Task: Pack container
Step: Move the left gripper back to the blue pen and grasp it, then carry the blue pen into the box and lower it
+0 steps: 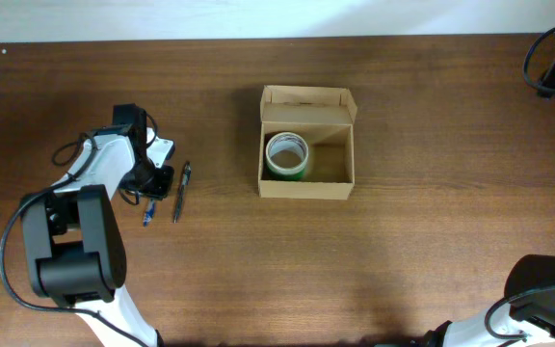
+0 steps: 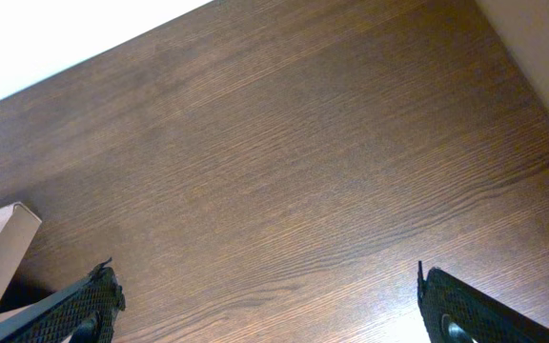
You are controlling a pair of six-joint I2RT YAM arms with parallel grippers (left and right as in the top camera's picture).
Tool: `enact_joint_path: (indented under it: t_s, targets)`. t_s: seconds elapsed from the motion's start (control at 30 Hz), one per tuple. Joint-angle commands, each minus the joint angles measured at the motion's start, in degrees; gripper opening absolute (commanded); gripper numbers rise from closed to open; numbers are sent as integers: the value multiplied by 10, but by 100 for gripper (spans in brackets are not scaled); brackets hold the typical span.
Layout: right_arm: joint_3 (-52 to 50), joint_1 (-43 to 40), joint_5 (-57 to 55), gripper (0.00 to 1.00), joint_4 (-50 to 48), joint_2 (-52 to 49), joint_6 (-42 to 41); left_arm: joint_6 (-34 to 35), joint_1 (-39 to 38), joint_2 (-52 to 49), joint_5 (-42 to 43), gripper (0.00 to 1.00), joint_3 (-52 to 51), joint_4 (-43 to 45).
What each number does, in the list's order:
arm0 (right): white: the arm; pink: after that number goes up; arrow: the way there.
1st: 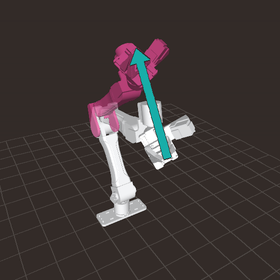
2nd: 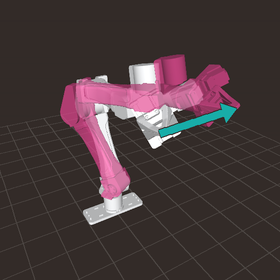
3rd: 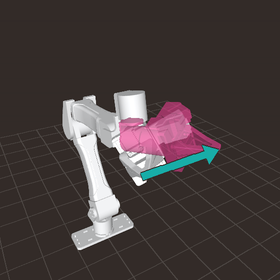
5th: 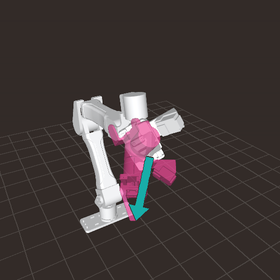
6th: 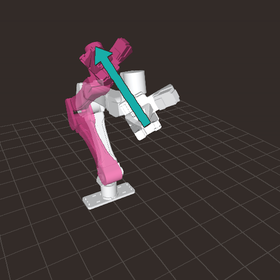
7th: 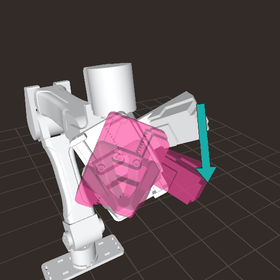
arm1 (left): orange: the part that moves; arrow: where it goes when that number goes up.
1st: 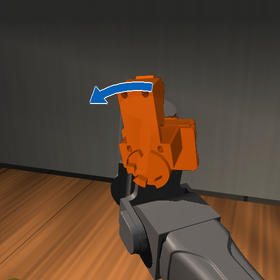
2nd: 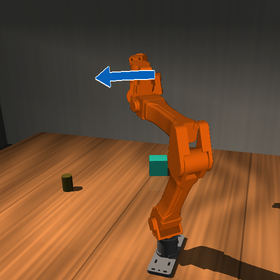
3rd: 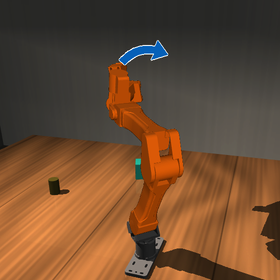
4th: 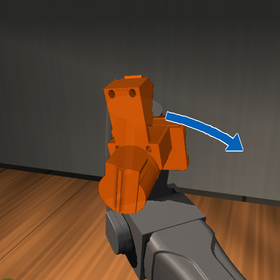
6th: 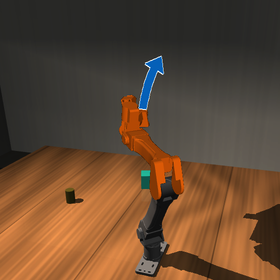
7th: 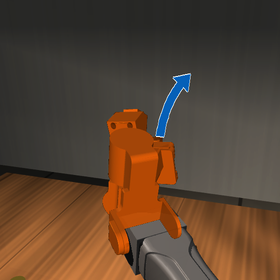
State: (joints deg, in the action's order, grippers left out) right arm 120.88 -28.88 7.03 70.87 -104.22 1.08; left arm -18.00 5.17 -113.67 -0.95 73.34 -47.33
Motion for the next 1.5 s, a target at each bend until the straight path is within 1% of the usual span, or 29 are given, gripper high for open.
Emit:
enact_joint_path:
  t_s: [0.0,0.03,0.07,0.17,0.2,0.3,0.37,0.43,0.5,0.6,0.7,0.77,0.83,0.9,0.93,1.07,1.17,1.27,1.4,1.47]
  targets:
    - [4,0,5,99,0,-5,-5,2,3,-33,3,30,-11,-6]
    - [4,0,5,99,0,-5,-5,2,2,-37,3,29,-11,-7]
    - [4,0,5,99,0,-5,-5,2,2,-40,3,26,-11,-8]
    - [4,0,5,99,0,-5,-5,2,3,-41,3,7,-11,-7]
    - [4,0,5,99,0,-5,-5,2,2,-41,2,2,-10,-7]
    - [4,0,5,99,0,-5,-5,2,2,-41,4,2,1,-17]
    - [4,0,5,99,0,-5,-5,1,1,-40,17,2,29,-45]
    - [4,0,5,99,0,-5,-5,1,-2,-39,19,2,84,-89]
    - [4,0,5,99,0,-5,-5,-18,-6,-38,41,1,168,-147]
    - [4,0,5,99,0,-5,-5,-40,-16,-38,80,0,326,-220]
    - [4,0,5,99,0,-5,-5,-108,-37,-38,129,2,481,-271]
    - [4,0,5,99,0,-5,-5,-161,-63,-38,134,1,575,-307]
    - [4,0,5,99,0,-5,-5,-197,-97,-38,134,2,645,-340]
    - [4,0,5,99,0,-5,-5,-233,-139,-38,129,2,688,-371]
    - [4,0,5,99,0,-5,-5,-246,-160,-38,121,2,697,-382]
    - [4,0,5,99,0,-5,-5,-273,-264,-49,43,2,699,-424]
    - [4,0,5,99,0,-5,-5,-299,-329,-77,22,2,699,-440]
    - [4,0,5,99,0,-5,-5,-307,-373,-118,-3,1,698,-440]
    - [4,0,5,99,0,-5,-5,-315,-399,-175,1,2,698,-438]
    - [4,0,5,99,0,-5,-5,-315,-403,-202,21,2,698,-436]
